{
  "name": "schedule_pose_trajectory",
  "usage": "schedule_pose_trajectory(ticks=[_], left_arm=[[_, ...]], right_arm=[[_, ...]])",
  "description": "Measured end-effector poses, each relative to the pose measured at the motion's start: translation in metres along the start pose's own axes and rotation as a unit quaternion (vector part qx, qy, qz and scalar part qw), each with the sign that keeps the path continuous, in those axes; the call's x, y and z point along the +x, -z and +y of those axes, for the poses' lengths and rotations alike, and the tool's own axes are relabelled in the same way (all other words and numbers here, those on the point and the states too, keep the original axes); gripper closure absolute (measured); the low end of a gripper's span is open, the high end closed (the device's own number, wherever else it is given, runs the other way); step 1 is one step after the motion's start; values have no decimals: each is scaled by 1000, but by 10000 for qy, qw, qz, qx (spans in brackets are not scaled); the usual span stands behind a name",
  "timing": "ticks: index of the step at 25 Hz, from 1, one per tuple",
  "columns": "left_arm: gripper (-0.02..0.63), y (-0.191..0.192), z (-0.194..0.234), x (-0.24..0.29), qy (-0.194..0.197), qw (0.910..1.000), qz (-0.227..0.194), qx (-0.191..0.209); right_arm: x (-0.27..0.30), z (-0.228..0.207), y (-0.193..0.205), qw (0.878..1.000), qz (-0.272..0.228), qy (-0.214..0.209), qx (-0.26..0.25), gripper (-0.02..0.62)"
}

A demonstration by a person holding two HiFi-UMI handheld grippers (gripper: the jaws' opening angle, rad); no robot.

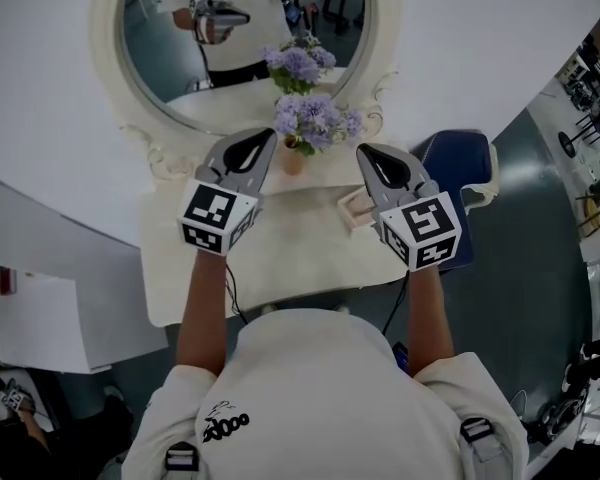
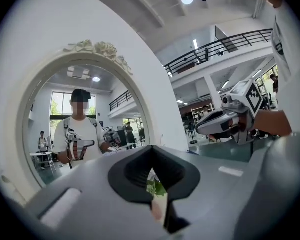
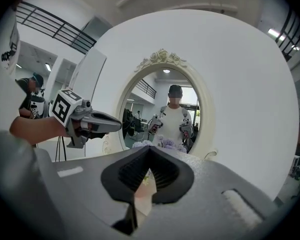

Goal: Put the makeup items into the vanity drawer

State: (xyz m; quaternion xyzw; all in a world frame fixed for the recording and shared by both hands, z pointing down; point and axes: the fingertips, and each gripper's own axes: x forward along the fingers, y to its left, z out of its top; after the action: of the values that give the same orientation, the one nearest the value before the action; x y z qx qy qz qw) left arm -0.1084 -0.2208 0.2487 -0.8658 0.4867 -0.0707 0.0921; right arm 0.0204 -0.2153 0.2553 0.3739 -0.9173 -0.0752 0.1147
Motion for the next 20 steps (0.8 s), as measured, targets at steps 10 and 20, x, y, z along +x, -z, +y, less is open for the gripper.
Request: schedule_pose_trajectory(ticks=[10, 20], left_arm=[[589, -19, 10, -6, -150, 9996, -139, 208], [589, -26, 7, -4, -20, 9994, -251, 227]], right_arm=[[7, 2, -15, 9998, -159, -55, -140, 594], [13, 4, -16, 9995, -145, -80, -288, 594]])
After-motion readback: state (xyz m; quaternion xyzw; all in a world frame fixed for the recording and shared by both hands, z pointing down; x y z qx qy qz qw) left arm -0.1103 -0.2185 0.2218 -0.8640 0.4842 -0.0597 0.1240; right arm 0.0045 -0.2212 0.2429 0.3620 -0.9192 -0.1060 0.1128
